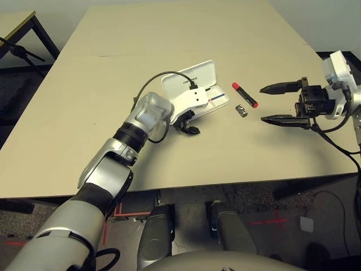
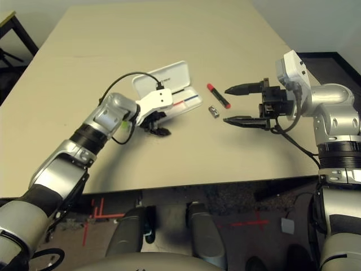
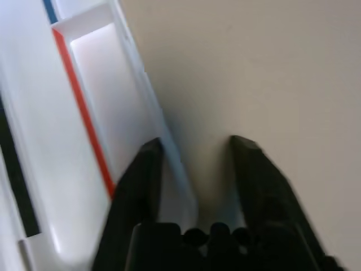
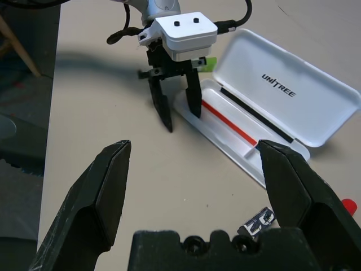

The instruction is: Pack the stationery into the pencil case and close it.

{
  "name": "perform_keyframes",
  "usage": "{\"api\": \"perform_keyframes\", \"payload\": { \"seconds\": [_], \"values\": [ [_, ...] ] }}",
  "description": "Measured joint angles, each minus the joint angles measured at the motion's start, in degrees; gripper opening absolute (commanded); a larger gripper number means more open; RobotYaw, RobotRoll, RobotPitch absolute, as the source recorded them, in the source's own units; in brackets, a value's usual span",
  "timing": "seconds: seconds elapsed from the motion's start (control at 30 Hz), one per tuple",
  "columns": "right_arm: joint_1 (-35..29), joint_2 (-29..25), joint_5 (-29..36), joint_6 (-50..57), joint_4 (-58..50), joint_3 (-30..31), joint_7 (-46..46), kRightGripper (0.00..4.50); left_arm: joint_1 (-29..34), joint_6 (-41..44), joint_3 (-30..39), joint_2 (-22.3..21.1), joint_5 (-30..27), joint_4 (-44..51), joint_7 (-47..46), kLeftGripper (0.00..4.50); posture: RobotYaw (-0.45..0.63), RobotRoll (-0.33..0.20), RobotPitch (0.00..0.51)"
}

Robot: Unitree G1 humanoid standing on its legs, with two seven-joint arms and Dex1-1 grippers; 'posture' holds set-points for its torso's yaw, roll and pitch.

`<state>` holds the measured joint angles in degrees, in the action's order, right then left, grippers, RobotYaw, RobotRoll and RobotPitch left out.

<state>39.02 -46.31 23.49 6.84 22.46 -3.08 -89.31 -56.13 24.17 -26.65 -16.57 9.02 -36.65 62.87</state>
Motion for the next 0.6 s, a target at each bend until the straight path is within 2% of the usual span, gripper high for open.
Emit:
{"api": "perform_keyframes", "payload": {
  "seconds": [0.1, 0.17, 0.37, 0.6],
  "values": [
    [0.0, 0.01, 0.15, 0.0, 0.0, -0.01, 0.03, 4.5, -0.34, 0.3, 0.06, -0.28, 0.22, 0.06, 0.09, 0.5, -0.12, 0.0, 0.136],
    [0.01, 0.0, 0.28, -0.02, 0.03, -0.04, 0.02, 4.5, -0.64, 0.07, 0.66, -1.19, 0.27, 0.43, 0.23, 0.02, -0.11, 0.0, 0.137],
    [0.52, -0.1, 0.27, -0.66, 1.65, -0.07, -0.06, 4.5, -0.33, -1.07, 0.63, -2.26, 0.27, 3.26, 1.08, 0.02, -0.1, 0.0, 0.138],
    [0.86, -0.99, -0.21, -2.29, 5.53, -0.51, -0.05, 4.5, 1.23, -3.24, 0.87, -5.76, -0.09, 9.74, 3.61, 0.02, -0.1, 0.0, 0.139]
  ]
}}
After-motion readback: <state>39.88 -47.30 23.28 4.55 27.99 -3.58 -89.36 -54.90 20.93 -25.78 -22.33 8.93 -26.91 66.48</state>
